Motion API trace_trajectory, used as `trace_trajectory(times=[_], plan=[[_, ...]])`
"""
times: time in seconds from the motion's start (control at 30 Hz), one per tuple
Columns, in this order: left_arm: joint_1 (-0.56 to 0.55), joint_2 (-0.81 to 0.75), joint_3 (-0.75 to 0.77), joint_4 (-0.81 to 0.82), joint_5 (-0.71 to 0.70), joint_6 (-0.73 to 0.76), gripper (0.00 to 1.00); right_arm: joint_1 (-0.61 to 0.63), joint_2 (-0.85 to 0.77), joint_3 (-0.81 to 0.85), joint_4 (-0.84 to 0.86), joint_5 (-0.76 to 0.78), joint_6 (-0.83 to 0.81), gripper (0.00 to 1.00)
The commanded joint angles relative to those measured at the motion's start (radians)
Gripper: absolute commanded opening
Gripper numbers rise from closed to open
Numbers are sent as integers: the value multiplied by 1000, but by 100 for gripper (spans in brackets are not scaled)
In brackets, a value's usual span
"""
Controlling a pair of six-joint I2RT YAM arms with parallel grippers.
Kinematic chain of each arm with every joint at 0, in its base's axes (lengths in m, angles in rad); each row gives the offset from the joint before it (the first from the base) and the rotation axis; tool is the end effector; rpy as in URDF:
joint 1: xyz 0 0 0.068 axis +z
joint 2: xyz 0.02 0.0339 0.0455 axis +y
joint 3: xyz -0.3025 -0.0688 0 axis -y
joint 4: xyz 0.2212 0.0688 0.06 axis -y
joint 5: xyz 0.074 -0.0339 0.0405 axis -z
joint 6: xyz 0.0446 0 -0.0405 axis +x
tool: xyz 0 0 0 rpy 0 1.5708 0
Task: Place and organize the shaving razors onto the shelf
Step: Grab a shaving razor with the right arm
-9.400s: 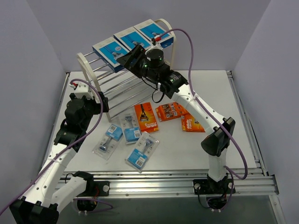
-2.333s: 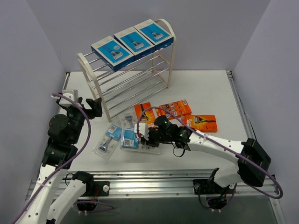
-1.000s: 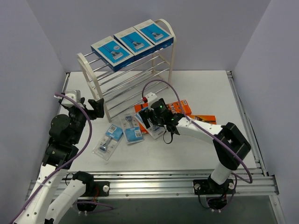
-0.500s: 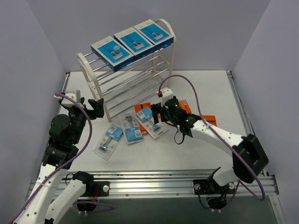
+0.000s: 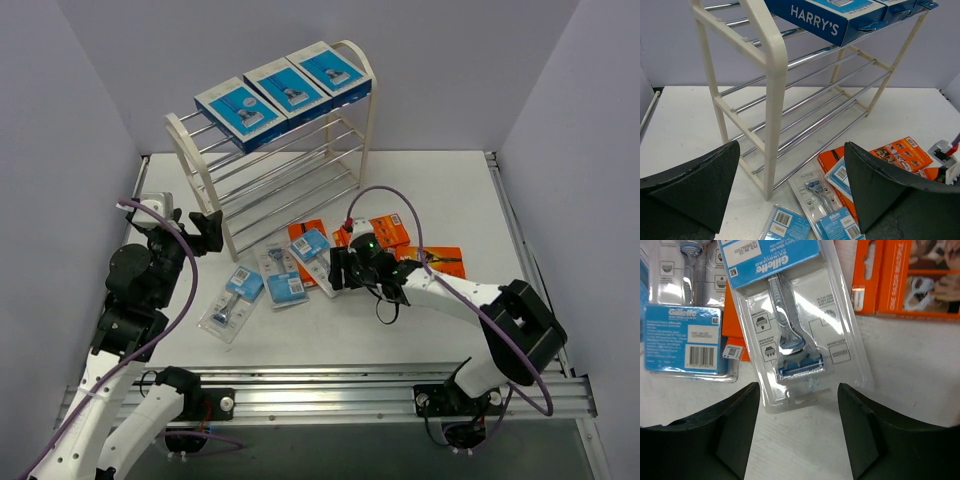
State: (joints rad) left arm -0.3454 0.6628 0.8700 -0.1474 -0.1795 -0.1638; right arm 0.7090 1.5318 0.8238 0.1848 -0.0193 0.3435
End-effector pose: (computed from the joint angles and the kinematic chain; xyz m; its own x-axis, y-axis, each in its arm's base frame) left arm 0.0999 -0.0275 0.4109 0.0285 -0.1808 -0.9831 0.1724 0.9697 -0.1733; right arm 0.2408 0.2077 0.2582 -0.5806 -0.0544 -0.8124 -0.4971 0.8139 0.3008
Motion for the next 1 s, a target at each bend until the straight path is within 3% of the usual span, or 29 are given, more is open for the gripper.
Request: trace_trajectory(times=[0.0, 0.13, 0.37, 0.53, 0.97], plan=[[-4, -5, 29, 14, -2, 4, 94, 0, -122, -112, 151, -7, 251, 59], [-4, -2, 29, 12, 0, 3, 94, 4, -186, -239, 281, 1, 430, 52], [-4, 1, 29, 11, -3, -2, 94, 10, -268, -451, 508, 81, 698, 49], [-4, 3, 29, 9, -6, -3, 94, 12, -245, -525, 620, 102, 769, 54], [-12, 6, 29, 16, 0, 3, 94, 12, -56, -548, 826, 94, 838, 54]])
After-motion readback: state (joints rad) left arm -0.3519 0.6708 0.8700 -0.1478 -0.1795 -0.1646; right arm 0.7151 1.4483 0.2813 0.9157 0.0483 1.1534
